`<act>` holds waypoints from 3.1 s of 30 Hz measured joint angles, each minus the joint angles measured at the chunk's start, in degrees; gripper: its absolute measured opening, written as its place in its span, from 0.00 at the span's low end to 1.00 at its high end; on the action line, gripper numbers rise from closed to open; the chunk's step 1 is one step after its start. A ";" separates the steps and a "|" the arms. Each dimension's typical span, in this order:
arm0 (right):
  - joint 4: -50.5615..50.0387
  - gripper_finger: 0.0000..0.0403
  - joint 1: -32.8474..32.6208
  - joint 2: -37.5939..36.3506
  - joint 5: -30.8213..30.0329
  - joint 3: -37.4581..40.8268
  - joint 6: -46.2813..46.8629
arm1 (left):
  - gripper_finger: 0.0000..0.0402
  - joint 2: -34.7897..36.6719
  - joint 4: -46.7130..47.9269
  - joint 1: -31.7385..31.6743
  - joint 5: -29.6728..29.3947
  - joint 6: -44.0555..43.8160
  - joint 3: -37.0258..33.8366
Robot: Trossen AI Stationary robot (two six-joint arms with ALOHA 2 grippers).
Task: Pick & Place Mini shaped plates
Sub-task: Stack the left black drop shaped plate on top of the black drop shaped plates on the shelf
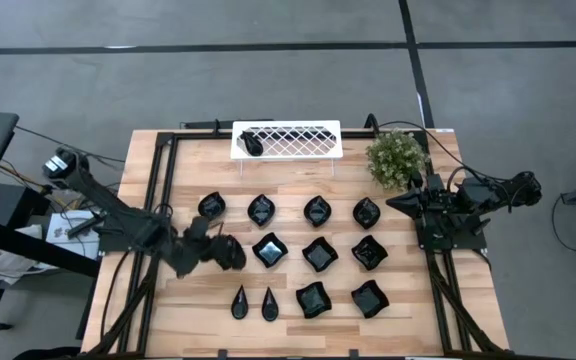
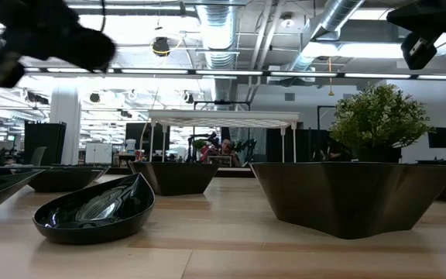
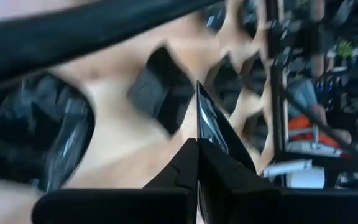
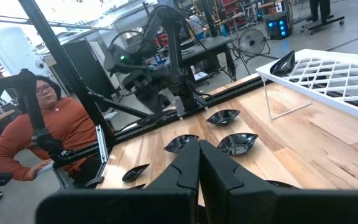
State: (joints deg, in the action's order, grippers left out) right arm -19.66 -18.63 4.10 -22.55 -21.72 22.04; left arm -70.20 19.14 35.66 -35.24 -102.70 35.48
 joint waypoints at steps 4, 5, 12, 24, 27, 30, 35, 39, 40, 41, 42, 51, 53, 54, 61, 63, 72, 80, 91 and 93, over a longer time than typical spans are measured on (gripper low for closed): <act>-0.02 0.00 0.00 0.00 0.00 -0.01 0.00 | 0.02 1.72 -1.98 -6.71 -0.52 7.39 0.00; 0.00 0.00 0.01 0.00 0.00 -0.01 0.00 | 0.02 1.99 -2.83 -8.46 -0.53 9.61 0.00; -0.03 0.00 0.02 0.00 -0.02 0.01 -0.04 | 0.02 2.37 -11.66 -21.19 -4.44 24.64 0.00; -0.03 0.00 0.01 0.00 -0.02 0.01 -0.04 | 0.02 2.36 -25.21 -40.00 -1.95 43.75 0.35; -0.02 0.00 0.00 0.00 -0.02 0.01 -0.04 | 0.02 2.13 -25.22 -43.16 -1.21 46.85 1.92; -0.04 0.00 0.00 0.00 -0.02 0.01 -0.04 | 0.02 1.12 -25.23 -46.05 -1.05 50.26 4.09; -0.04 0.00 0.00 0.00 -0.02 0.01 -0.04 | 0.02 -2.63 -25.25 -50.92 3.43 54.15 8.03; -0.03 0.00 0.00 0.00 -0.02 0.01 -0.04 | 0.02 -7.38 -25.18 -54.35 6.35 56.91 10.88; -0.03 0.00 0.01 0.00 -0.02 0.01 -0.04 | 0.02 -8.51 -25.14 -55.28 7.58 57.54 11.42; -0.02 0.00 0.00 0.00 -0.02 0.01 -0.04 | 0.02 -9.45 -25.05 -56.13 8.56 57.75 11.87; -0.03 0.00 0.01 0.00 -0.02 0.01 -0.04 | 0.02 -10.34 -25.08 -57.00 9.78 57.82 12.26; -0.04 0.00 0.01 0.00 -0.02 0.00 -0.01 | 0.02 -12.82 -21.62 -61.25 12.63 57.92 12.46; -0.04 0.00 0.00 0.00 -0.02 0.01 -0.02 | 0.02 -12.82 -20.71 -61.46 12.65 57.90 12.46; -0.02 0.00 0.02 0.00 -0.02 0.01 -0.02 | 0.02 -12.82 -20.01 -61.45 12.63 57.89 12.47; -0.03 0.00 0.01 0.00 -0.02 0.01 -0.01 | 0.02 -12.82 -16.16 -60.69 10.19 54.37 12.46; -0.04 0.00 0.02 0.00 -0.02 0.01 -0.02 | 0.02 -12.82 -16.11 -60.78 9.90 54.07 12.46; -0.03 0.00 0.01 0.00 -0.02 0.01 -0.02 | 0.02 -12.82 -15.70 -60.74 9.10 53.75 12.46; -0.04 0.00 0.01 0.00 -0.02 0.01 -0.02 | 0.02 -12.82 -15.46 -60.72 8.89 53.74 12.46; -0.01 0.00 0.02 0.00 -0.02 0.01 -0.02 | 0.02 -14.61 -15.28 -60.07 8.45 52.52 12.41; -0.04 0.00 0.02 0.00 -0.02 0.01 -0.02 | 0.02 -14.55 -15.32 -60.07 8.45 52.61 12.43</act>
State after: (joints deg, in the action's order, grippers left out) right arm -19.70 -18.62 4.10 -22.57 -21.71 22.02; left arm -84.75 3.82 -24.40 -26.79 -50.09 47.92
